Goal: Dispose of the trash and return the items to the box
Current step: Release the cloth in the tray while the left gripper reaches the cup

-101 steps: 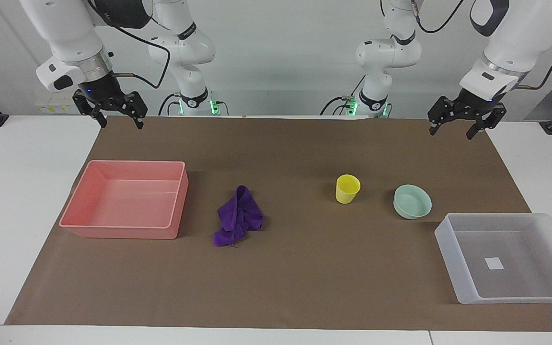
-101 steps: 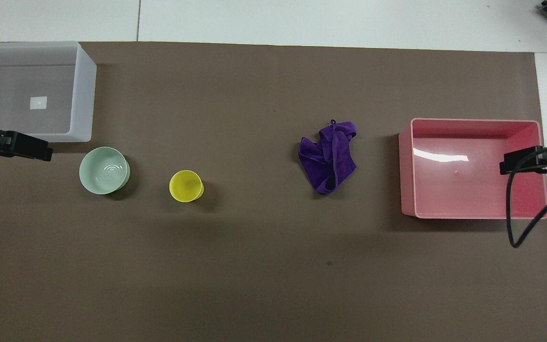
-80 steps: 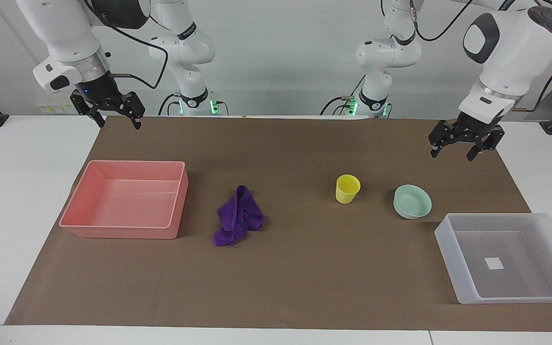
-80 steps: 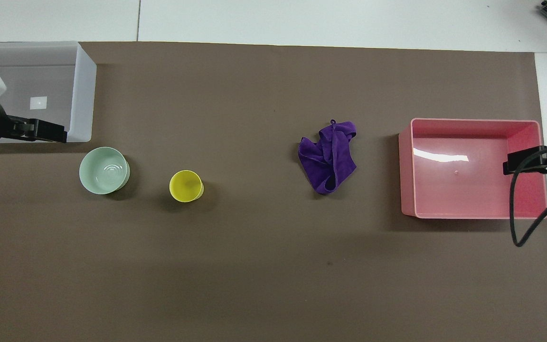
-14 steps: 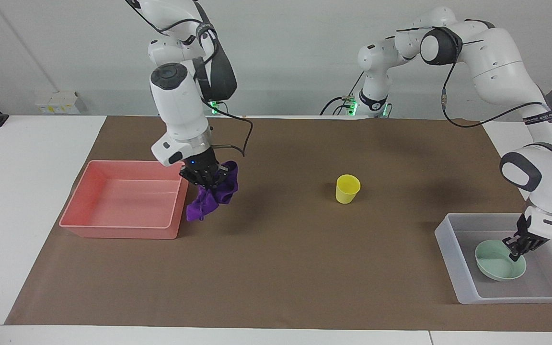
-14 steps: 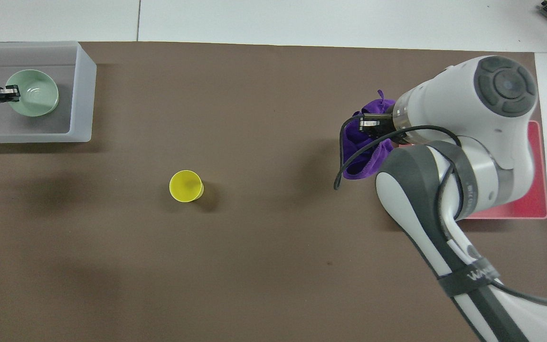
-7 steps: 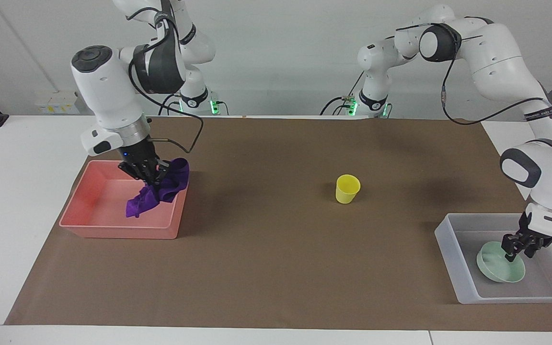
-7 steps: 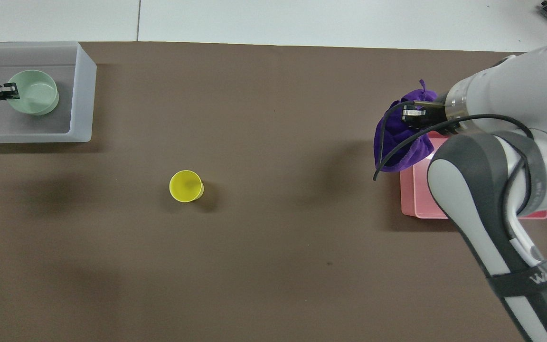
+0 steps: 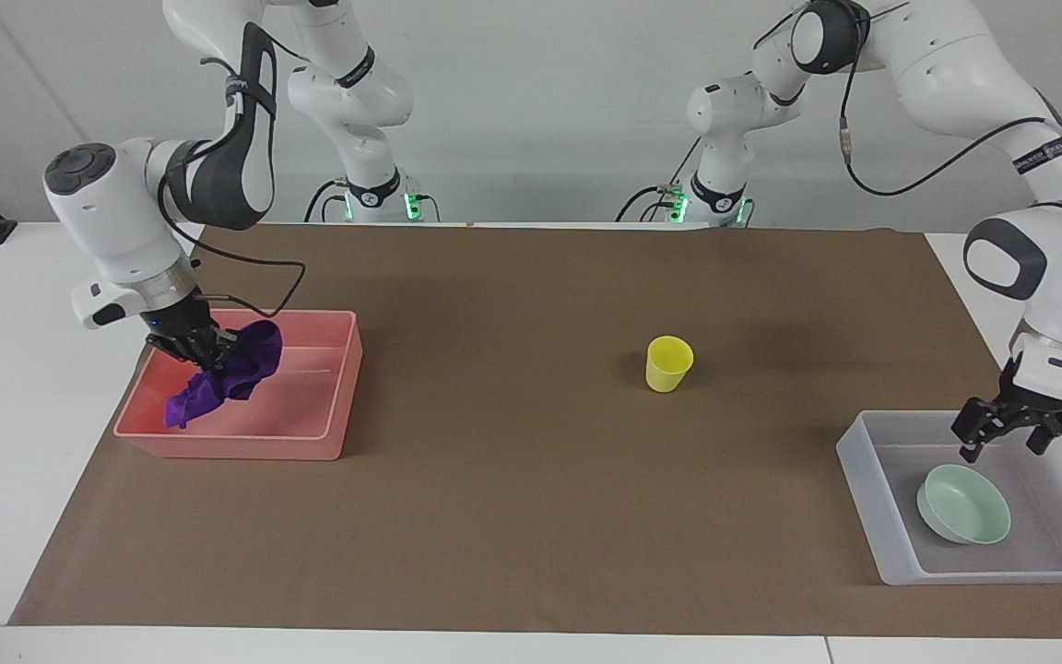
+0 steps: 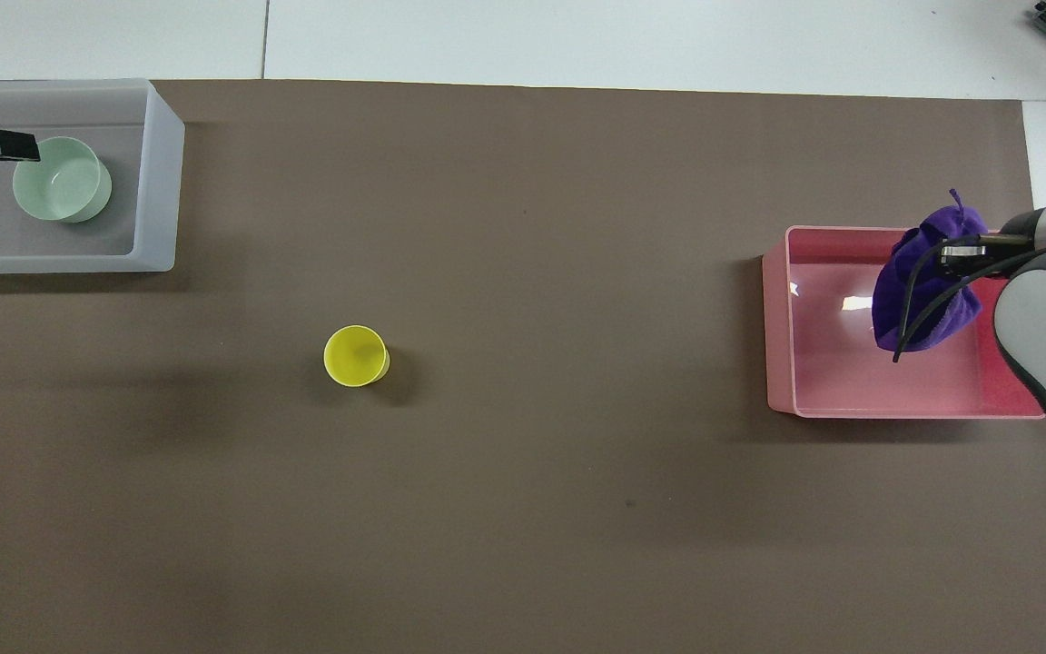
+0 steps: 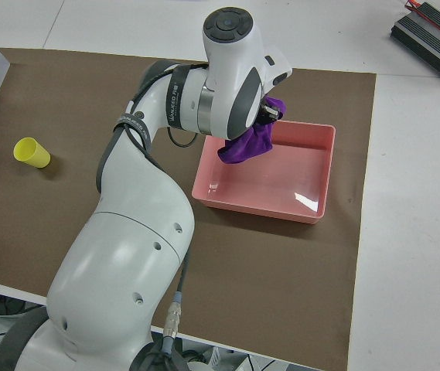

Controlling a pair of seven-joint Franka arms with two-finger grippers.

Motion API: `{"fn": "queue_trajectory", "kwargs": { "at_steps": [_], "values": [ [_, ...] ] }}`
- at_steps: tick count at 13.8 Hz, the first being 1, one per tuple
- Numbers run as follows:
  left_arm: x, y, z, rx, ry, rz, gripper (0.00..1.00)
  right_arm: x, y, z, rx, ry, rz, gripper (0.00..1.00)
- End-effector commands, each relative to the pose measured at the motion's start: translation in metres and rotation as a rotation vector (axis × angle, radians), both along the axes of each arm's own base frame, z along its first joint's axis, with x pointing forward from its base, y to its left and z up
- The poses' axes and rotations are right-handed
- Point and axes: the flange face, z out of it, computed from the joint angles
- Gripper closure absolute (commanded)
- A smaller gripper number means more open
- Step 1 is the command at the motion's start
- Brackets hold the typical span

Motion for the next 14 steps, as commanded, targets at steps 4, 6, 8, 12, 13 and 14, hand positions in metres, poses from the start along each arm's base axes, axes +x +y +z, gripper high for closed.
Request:
{"fn": "queue_trajectory", "kwargs": {
  "at_steps": [4,6,8,12,13,14],
  "values": [
    [-0.058,-0.126,-0.002,0.011,0.179,-0.126,0.00,-0.018,0.005,-0.063,0.010,-0.001,-0.011,1.00],
    [-0.070,-0.171,-0.015,0.008,0.189,-0.161,0.00,-0.023,0.008,-0.081,0.019,-0.008,-0.020,1.00],
    [-0.092,-0.193,-0.039,-0.002,0.171,-0.193,0.00,-0.024,0.008,-0.089,0.021,-0.007,-0.025,1.00],
    [-0.113,-0.233,-0.059,-0.014,0.145,-0.230,0.00,-0.023,0.011,-0.096,0.025,0.004,-0.040,0.72],
    [-0.119,-0.240,-0.065,-0.013,0.159,-0.233,0.00,-0.022,0.012,-0.095,0.024,0.001,-0.034,0.59],
    [-0.128,-0.248,-0.070,-0.014,0.171,-0.230,0.00,-0.021,0.015,-0.094,0.024,0.000,-0.037,0.02]
  ]
}}
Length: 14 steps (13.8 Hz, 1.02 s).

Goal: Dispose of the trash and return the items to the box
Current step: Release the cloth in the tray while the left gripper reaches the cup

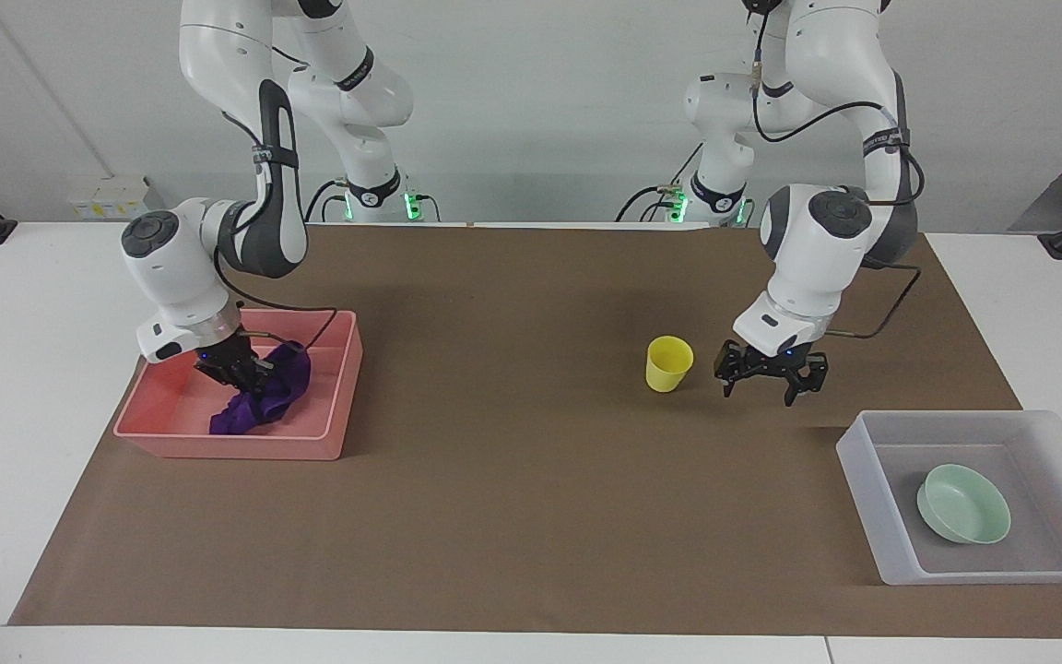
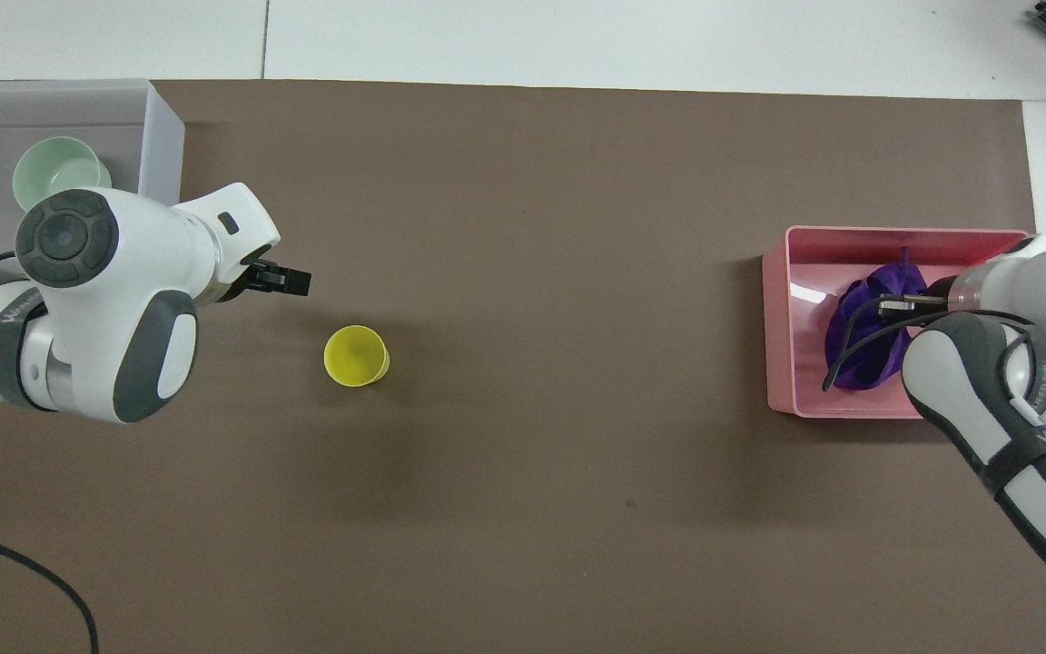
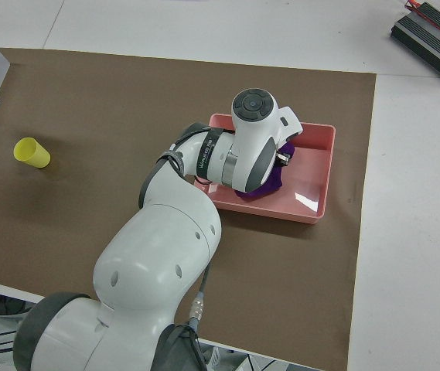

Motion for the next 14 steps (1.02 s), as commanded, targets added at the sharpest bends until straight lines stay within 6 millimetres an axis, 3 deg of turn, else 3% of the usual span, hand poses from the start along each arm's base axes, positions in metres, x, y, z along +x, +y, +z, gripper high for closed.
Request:
{"fn": "queue_trajectory", "kwargs": {
  "at_steps": [1,3,6,10,12,13,14],
  "values": [
    [-0.029,-0.009,-0.005,0.003,0.007,0.013,0.00,0.001,0.005,0.001,0.007,-0.017,-0.022,0.00],
    [-0.038,-0.011,-0.010,-0.021,0.030,0.030,0.00,0.005,0.012,0.017,0.002,-0.043,-0.007,0.00],
    [-0.045,-0.022,-0.014,-0.084,0.066,0.060,0.00,0.010,0.030,0.056,-0.017,-0.094,0.039,0.00],
    [-0.062,-0.042,-0.018,-0.107,0.106,0.040,0.00,0.017,0.045,0.122,-0.007,-0.065,0.075,0.00],
    [-0.072,-0.037,-0.028,-0.102,0.124,0.047,0.00,0.015,0.052,0.155,0.000,-0.039,0.089,0.00],
    [-0.074,-0.037,-0.034,-0.102,0.126,0.047,0.01,0.013,0.057,0.170,0.003,-0.029,0.095,0.00],
    [-0.073,-0.041,-0.039,-0.106,0.115,0.048,0.11,0.011,0.060,0.183,0.007,-0.018,0.098,0.00]
  ]
}}
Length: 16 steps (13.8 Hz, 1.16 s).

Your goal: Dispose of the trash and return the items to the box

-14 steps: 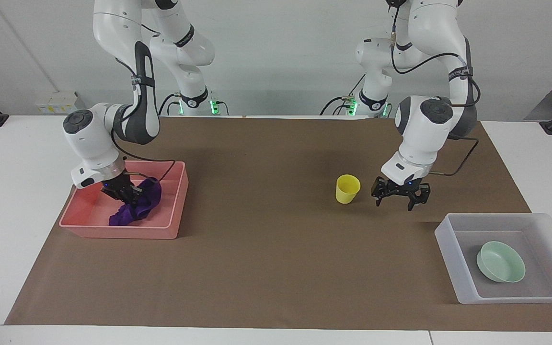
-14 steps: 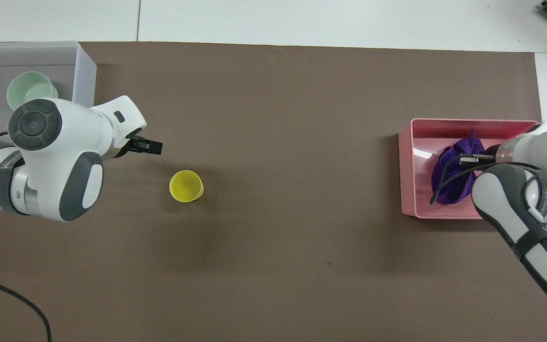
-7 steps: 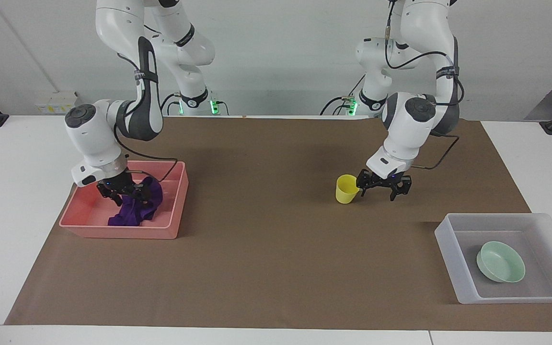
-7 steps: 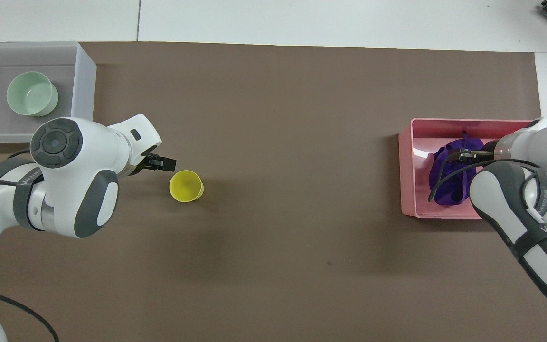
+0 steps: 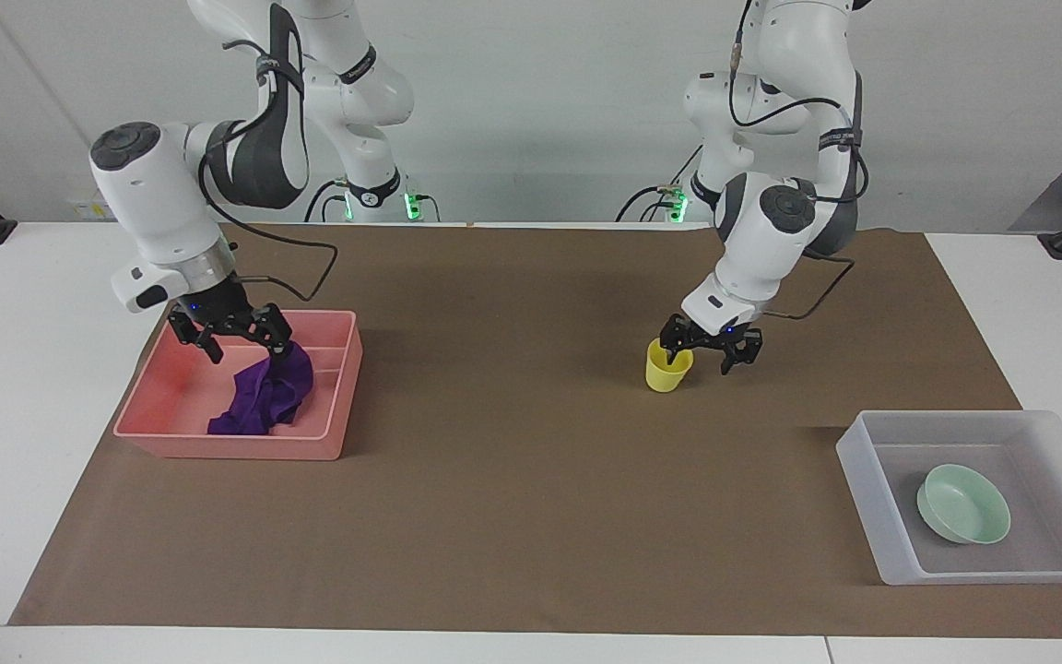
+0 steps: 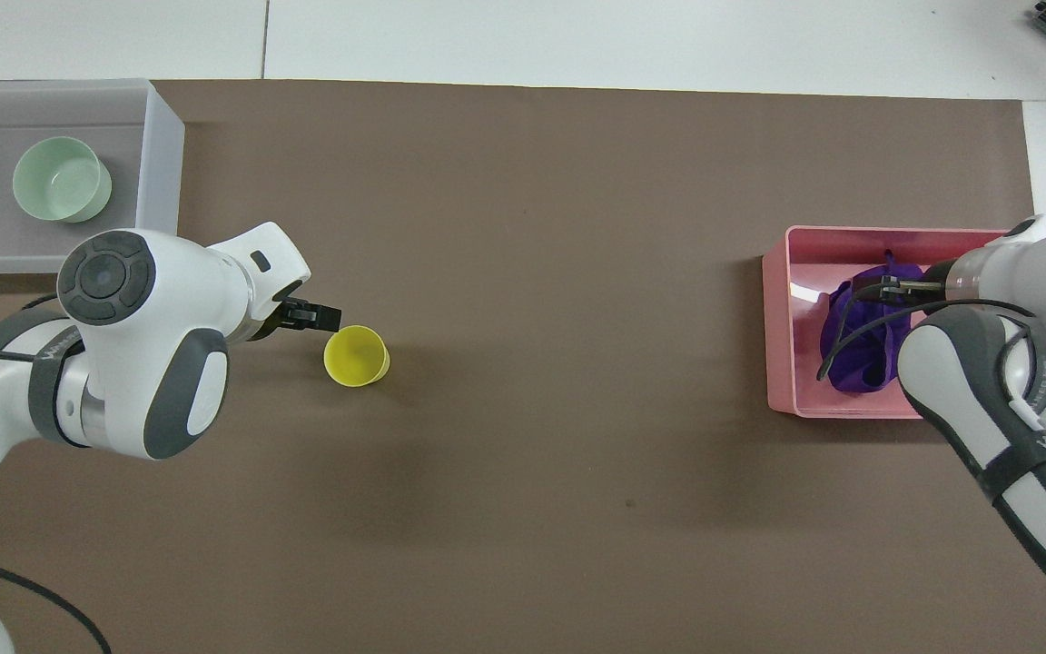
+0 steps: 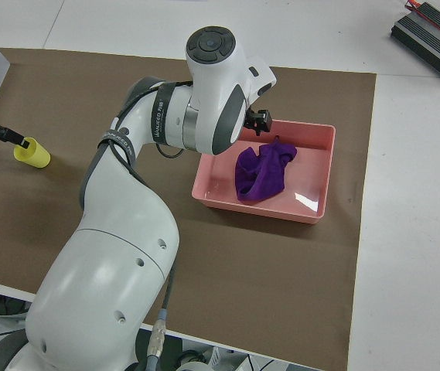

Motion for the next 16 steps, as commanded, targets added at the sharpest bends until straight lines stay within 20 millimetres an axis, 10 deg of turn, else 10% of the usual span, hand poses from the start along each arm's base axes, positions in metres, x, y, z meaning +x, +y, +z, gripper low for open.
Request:
{"fn": "queue_trajectory", "kwargs": {
  "at_steps": [1,3,10,16],
  "values": [
    [-0.012,-0.006,-0.008,-0.023,-0.024,0.018,0.33,-0.003,0.009,0.039,0.000,0.023,-0.002,0.00],
    [-0.010,-0.006,-0.011,-0.028,-0.029,0.022,1.00,-0.008,0.012,0.068,0.006,0.035,-0.028,0.00],
    [0.013,0.012,0.024,-0.048,-0.079,0.068,1.00,-0.040,0.008,0.123,-0.031,0.076,-0.062,0.00],
    [0.086,0.102,0.092,-0.067,-0.194,0.218,1.00,-0.042,0.012,0.125,-0.028,0.082,-0.052,0.00]
  ]
}}
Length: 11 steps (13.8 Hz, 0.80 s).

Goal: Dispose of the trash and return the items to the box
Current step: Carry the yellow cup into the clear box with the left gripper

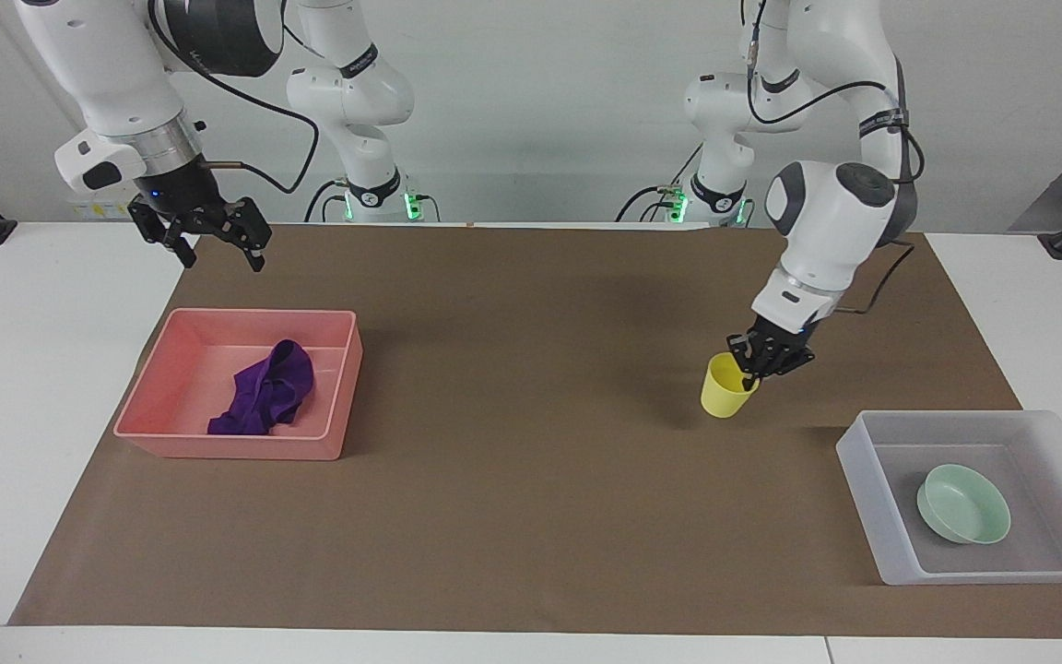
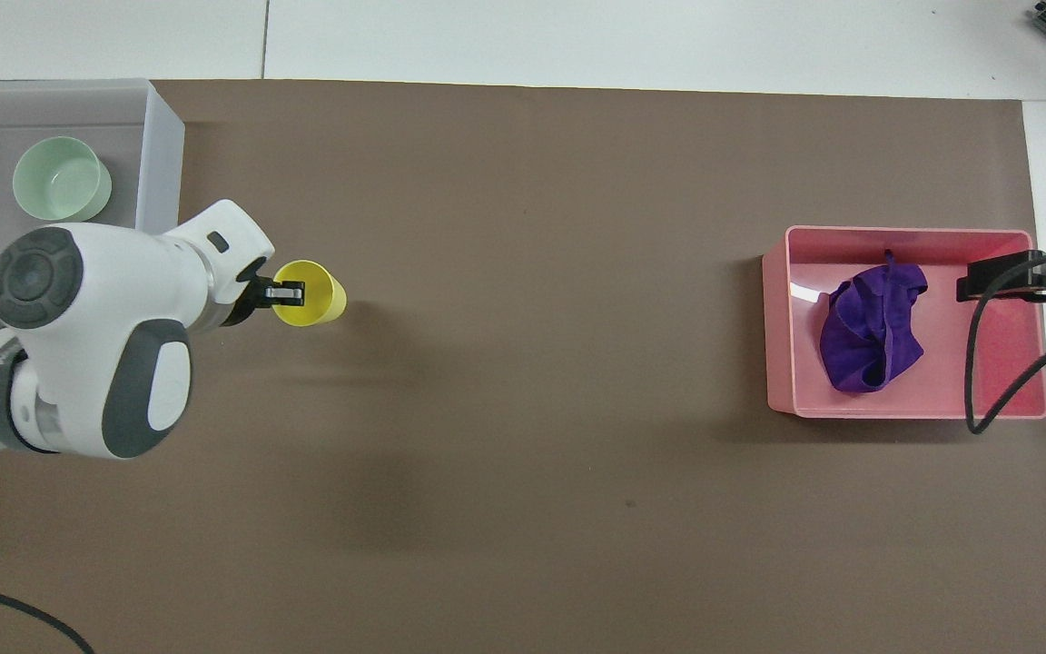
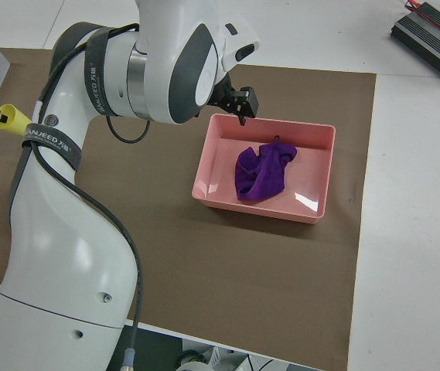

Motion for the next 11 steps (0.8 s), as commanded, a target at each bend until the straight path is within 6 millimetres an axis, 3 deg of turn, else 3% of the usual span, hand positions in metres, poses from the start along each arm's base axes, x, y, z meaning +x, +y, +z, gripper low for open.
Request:
{"fn": "queue_trajectory", "kwargs": {
  "at_steps": [1,3,4,8,10,11],
  "values": [
    [0.037,0.035,0.026,-0.012,-0.048,0.055,1.00,-0.007,0.020,0.008,-0.010,0.031,0.021,0.00],
    [0.061,0.077,0.043,-0.014,-0.099,0.116,1.00,-0.008,0.014,0.028,-0.006,0.049,0.010,0.00],
    [0.069,0.100,0.048,-0.008,-0.116,0.135,1.00,-0.006,0.005,0.027,0.000,0.049,-0.008,0.00],
    [0.097,0.178,0.051,0.085,-0.177,0.104,1.00,-0.010,0.009,0.023,-0.007,0.062,0.002,0.00],
    [0.114,0.209,0.041,0.141,-0.178,0.099,1.00,-0.015,0.015,0.018,-0.026,0.064,0.026,0.00],
    [0.123,0.239,0.043,0.189,-0.183,0.074,1.00,-0.014,0.014,0.018,-0.035,0.057,0.035,0.00]
  ]
}}
